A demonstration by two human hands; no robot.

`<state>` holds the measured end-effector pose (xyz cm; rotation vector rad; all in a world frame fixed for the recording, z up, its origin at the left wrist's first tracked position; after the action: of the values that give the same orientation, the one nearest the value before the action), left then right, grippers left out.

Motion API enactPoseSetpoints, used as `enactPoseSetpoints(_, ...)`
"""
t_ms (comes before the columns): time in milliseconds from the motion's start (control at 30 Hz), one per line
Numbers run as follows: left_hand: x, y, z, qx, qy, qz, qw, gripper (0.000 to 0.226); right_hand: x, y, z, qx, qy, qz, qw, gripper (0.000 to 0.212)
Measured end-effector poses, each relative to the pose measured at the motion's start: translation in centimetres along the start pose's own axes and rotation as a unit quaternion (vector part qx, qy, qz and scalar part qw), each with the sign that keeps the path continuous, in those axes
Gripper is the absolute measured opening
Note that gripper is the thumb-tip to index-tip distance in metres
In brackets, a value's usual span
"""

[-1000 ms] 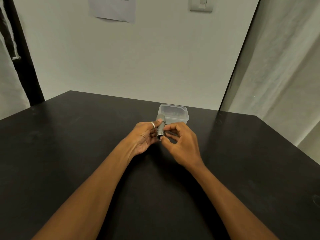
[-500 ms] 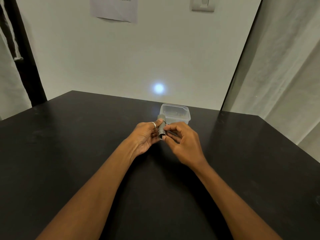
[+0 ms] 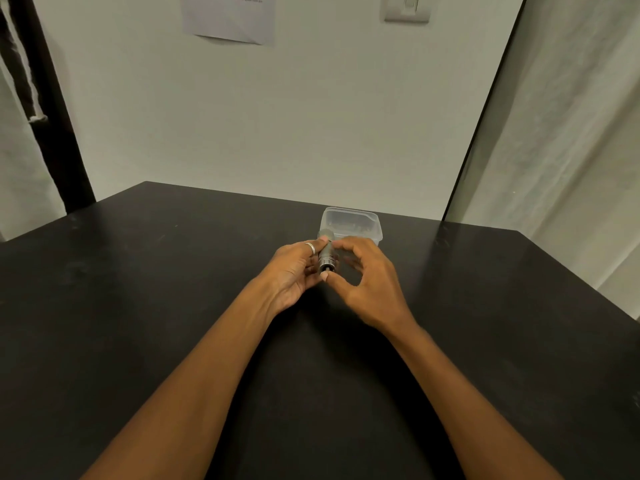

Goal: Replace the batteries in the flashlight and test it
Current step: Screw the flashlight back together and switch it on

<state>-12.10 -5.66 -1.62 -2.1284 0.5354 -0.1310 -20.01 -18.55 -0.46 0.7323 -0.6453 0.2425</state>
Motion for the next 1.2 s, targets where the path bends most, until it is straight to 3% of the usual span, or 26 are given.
enactPoseSetpoints(133, -0.2, -0.1, 0.0, -0.036, 0.014, 0.001, 0.999, 0.052, 0.2, -0.8, 0.4, -0.021, 0.047, -0.019, 0.999, 0.063)
enactPoseSetpoints(233, -0.1, 0.3, 0.0, -0.028, 0.004, -0.001, 1.0, 0.041, -0.1, -1.2, 0.1, -0.011, 0.068, -0.016, 0.997, 0.069)
enactPoseSetpoints(400, 0.1, 0.4, -0.4, -0.02, 0.016, -0.007, 1.0, 0.028, 0.1, -0.6, 0.2, 0.026, 0.023, 0.002, 0.999, 0.052)
enactPoseSetpoints(533, -0.4, 0.2, -0.8, 0.106, -0.011, -0.034, 0.994, 0.032, 1.4, 0.3, 1.1, 0.035, -0.065, -0.052, 0.996, 0.022)
enactPoseSetpoints(600, -0.7, -0.4, -0.7, 0.239, -0.021, -0.084, 0.967, 0.023, 2.3, 0.6, 1.3, 0.035, -0.088, -0.076, 0.993, 0.018)
enactPoseSetpoints(667, -1.0, -1.4, -1.0, 0.377, -0.011, -0.171, 0.91, 0.019, 3.5, 1.2, 1.4, 0.032, -0.07, -0.098, 0.992, 0.018)
enactPoseSetpoints(767, -1.2, -2.2, -1.4, 0.46, -0.01, -0.277, 0.843, 0.025, 5.4, 2.4, 0.9, -0.008, -0.029, -0.093, 0.995, 0.022)
enactPoseSetpoints(900, -0.6, -4.0, 0.0, 0.476, -0.063, -0.328, 0.814, 0.015, 7.8, 3.6, -0.9, -0.014, 0.001, -0.105, 0.994, 0.022)
enactPoseSetpoints(967, 0.1, -5.3, 1.0, 0.495, -0.085, -0.319, 0.804, 0.009, 8.7, 3.8, -2.4, -0.008, 0.045, -0.112, 0.993, 0.025)
enactPoseSetpoints(1067, 1.5, -7.1, 2.3, 0.533, -0.105, -0.303, 0.783, 0.022, 10.5, 3.4, -4.9, -0.039, 0.107, -0.123, 0.986, 0.032)
enactPoseSetpoints(1200, 4.5, -9.0, 4.3, 0.554, -0.118, -0.278, 0.776, 0.01, 13.9, 1.9, -8.1, -0.051, 0.121, -0.153, 0.979, 0.03)
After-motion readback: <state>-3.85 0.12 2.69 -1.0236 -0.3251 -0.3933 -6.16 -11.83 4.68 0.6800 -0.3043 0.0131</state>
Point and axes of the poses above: each hand's wrist, its own x-axis towards the middle knuckle, its own z-axis out of the back of the hand, y = z × x, the point moved 3 cm from there along x, towards the middle knuckle, and after that the axes turned 9 degrees about -x, right-handed, at the moved point
